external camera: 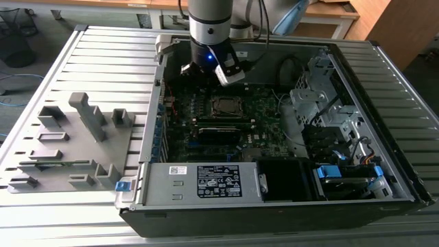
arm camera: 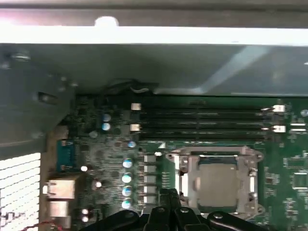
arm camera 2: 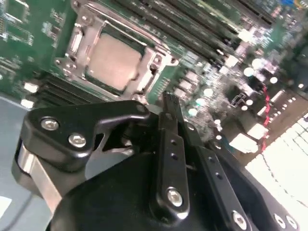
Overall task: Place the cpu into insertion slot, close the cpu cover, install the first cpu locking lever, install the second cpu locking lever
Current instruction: 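Install the first cpu locking lever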
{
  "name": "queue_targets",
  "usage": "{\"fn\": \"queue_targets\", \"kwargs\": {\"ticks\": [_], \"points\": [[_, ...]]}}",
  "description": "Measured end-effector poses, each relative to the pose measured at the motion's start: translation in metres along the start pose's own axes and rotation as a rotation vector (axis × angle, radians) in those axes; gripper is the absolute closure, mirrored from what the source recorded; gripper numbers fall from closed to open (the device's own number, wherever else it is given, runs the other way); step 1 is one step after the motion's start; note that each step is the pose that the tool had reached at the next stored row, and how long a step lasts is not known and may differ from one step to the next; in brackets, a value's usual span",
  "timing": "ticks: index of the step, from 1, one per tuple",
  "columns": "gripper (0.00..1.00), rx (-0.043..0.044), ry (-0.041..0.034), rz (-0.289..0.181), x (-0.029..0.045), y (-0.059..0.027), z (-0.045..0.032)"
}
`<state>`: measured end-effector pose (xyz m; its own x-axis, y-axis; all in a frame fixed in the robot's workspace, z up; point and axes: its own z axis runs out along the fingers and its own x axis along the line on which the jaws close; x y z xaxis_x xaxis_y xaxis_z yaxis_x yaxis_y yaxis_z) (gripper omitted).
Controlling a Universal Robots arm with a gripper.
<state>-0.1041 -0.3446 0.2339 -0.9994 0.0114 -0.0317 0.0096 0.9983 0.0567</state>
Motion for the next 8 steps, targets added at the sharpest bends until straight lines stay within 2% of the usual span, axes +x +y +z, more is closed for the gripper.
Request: {"fn": "queue_targets", "kwargs": {"ticks": [4, 8], "points": [[0.89, 0.0001, 0.0002, 0.001, -0.0003, 0.0005, -0.0072], [0.89, -0.0001, 0.0000, 0.001, -0.0003, 0.0006, -0.0078]]}}
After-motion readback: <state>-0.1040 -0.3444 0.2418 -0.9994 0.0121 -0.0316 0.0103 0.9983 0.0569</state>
